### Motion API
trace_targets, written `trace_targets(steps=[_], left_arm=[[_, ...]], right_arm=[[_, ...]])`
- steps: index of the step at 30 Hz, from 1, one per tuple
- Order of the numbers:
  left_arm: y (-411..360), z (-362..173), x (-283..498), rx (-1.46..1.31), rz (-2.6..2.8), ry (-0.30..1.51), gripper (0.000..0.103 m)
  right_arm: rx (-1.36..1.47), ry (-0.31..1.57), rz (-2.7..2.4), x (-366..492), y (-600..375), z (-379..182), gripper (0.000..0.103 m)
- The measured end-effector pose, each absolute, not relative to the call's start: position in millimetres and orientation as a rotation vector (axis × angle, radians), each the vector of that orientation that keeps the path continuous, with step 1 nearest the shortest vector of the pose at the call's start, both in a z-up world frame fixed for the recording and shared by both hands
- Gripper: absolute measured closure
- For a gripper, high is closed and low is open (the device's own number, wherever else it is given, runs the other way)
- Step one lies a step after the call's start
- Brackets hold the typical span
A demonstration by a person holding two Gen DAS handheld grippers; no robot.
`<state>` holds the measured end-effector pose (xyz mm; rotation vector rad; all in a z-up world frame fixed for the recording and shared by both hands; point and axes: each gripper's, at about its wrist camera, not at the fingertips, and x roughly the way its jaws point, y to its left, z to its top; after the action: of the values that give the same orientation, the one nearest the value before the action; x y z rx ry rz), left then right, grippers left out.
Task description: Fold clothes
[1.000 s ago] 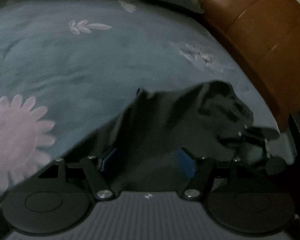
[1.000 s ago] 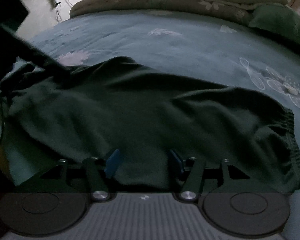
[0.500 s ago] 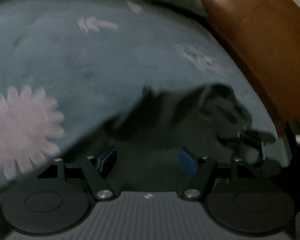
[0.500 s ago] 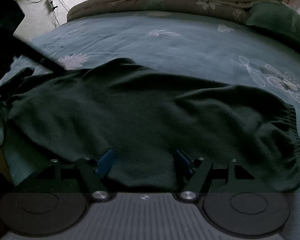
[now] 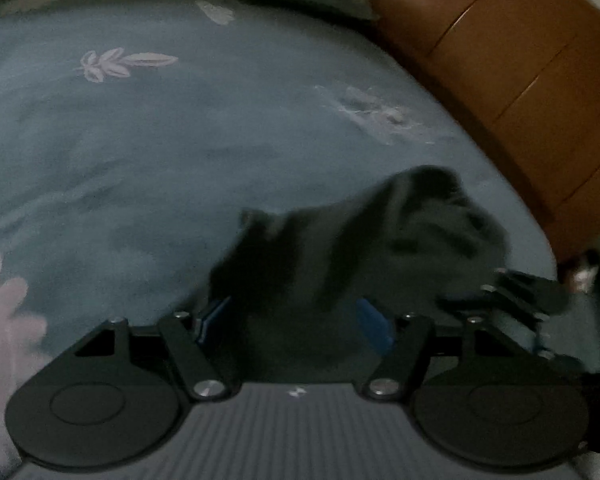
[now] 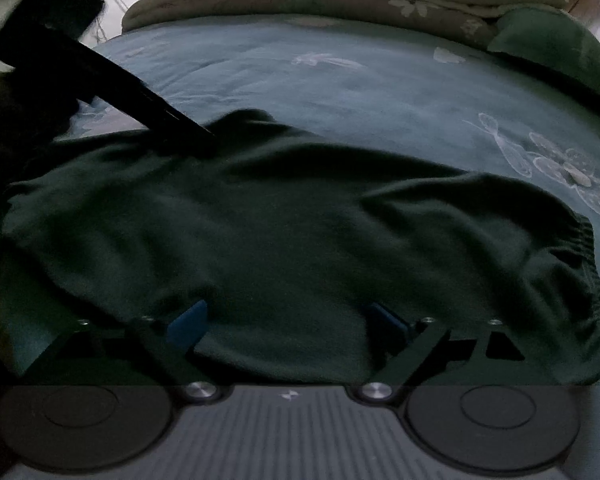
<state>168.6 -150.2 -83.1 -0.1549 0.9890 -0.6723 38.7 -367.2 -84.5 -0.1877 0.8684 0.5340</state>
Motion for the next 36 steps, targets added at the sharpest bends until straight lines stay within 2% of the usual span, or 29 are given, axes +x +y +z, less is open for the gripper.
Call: trace_targets(steps=[5, 10, 18, 23, 30, 36], left_arm=[[-137.9, -67.9, 194.0, -0.292, -0.667, 0.940, 0.035], [-89.1, -39.9, 155.5, -0.314, -0.656, 0.907, 0.033], [-22.6, -77.1, 97.3, -0.544, -0.528, 1.025, 0.031], [-2.6, -90.2, 97.8, -0.614, -0.463, 0.969, 0.031], [0.6, -96.2, 104.3, -0.661, -0.450, 0.941, 0.030], [-1.0, -92.3, 104.4, -0.636, -0.447, 0.953, 0.031]], right_arm=[[-0.191, 0.867, 0.489, 37.2, -356.6, -85.5, 0.003], [-0.283, 0.833, 0.453, 31.8, -345.0, -65.0, 0.003], [-0.324, 0.673, 0.734, 73.3, -268.4, -43.8, 0.003], [-0.357, 0.740, 0.828, 109.0, -228.2, -76.3, 0.003], [-0.233, 0.794, 0.676, 127.2, -294.1, -84.3, 0.003], [-0.236, 0.757, 0.671, 102.3, -285.0, -64.1, 0.003]])
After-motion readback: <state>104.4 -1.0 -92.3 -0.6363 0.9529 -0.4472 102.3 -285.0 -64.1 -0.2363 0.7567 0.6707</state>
